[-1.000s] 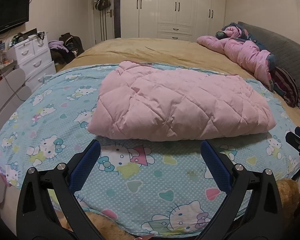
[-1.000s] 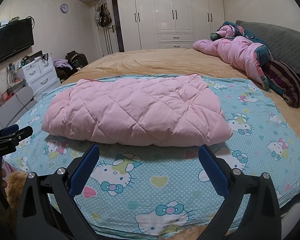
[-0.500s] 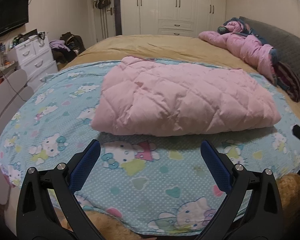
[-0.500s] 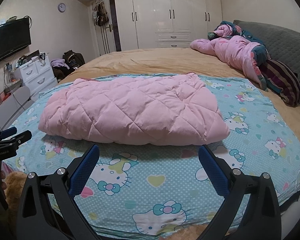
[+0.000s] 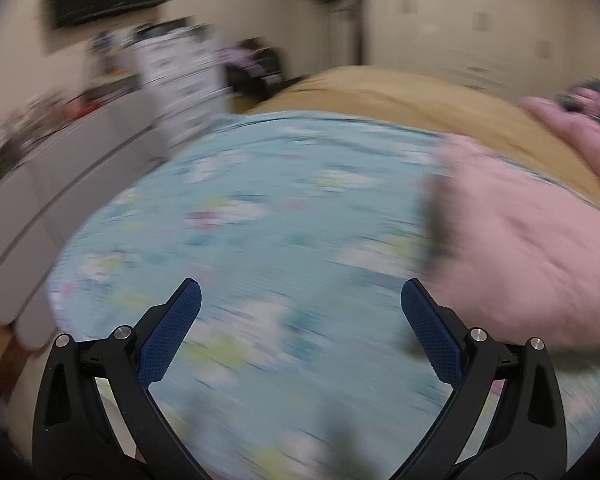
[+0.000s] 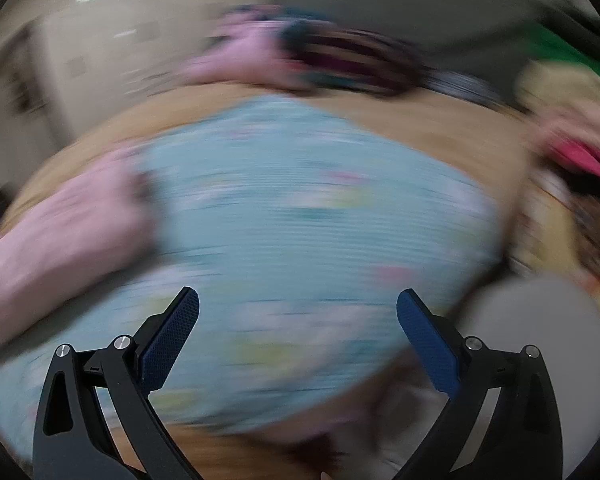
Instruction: Fold large clothes
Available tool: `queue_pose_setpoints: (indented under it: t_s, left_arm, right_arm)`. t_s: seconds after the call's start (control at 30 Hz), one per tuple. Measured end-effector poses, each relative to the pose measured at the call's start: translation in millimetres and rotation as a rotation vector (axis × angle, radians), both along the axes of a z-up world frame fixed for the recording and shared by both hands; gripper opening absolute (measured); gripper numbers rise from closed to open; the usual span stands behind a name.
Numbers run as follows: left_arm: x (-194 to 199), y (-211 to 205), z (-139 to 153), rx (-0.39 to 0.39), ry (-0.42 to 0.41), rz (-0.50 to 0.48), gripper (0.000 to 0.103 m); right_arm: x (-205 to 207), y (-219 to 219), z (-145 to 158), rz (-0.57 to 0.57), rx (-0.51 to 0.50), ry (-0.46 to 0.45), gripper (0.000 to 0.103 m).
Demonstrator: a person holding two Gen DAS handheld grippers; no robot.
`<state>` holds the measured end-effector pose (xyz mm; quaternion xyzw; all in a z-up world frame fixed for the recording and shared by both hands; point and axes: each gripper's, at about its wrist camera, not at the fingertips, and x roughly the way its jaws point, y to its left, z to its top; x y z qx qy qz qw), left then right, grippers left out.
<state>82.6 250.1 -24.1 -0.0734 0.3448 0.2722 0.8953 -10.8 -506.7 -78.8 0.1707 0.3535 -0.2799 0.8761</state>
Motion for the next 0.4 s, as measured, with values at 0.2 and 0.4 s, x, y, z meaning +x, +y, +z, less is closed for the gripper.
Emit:
queue_pose_setpoints:
  t_s: [0.2, 0.4]
  left_arm:
    - [-5.7, 91.6, -2.8, -0.029, 0.0, 0.21, 0.094]
    - [-20.3, 115.5, -11.6, -0.103, 0.006, 0.282, 0.094]
  right_arm:
    - [-89.3, -123.8, -30.7, -0.455, 0.033, 0.054, 0.099]
    - [-130.7, -173.0, -58.5, -0.612, 0.038, 0.125, 0.099]
